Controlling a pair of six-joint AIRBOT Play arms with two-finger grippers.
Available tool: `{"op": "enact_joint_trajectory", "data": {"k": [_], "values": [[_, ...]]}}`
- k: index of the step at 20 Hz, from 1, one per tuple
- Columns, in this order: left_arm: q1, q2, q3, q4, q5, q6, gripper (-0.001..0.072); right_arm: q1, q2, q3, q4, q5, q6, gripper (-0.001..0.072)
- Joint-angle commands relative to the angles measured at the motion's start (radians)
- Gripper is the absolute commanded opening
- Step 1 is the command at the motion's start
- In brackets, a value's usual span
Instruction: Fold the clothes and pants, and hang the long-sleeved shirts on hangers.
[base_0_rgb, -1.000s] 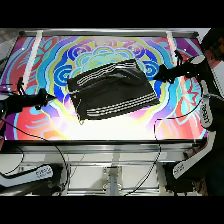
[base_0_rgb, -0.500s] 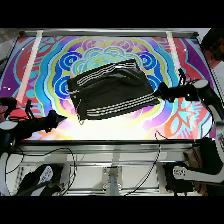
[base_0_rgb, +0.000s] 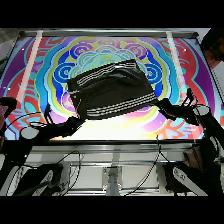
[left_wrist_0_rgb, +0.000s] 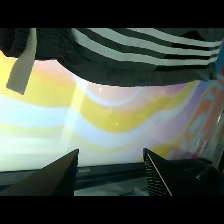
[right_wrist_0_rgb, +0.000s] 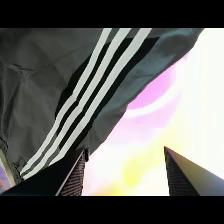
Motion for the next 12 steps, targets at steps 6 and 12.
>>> {"op": "enact_joint_trajectory", "data": {"k": [6,12], "values": [[-0.351,-0.274,-0.003,-0.218,0.518,-0.175,0.0450,0.001,0.019,-0.019,0.002,-0.011,0.050,0.0529],[-0.369,-0.296,-0.003,-0.268,0.778,-0.175,0.0395,0.001,0.019,-0.019,0.002,-0.006,0.050,0.0530]]}}
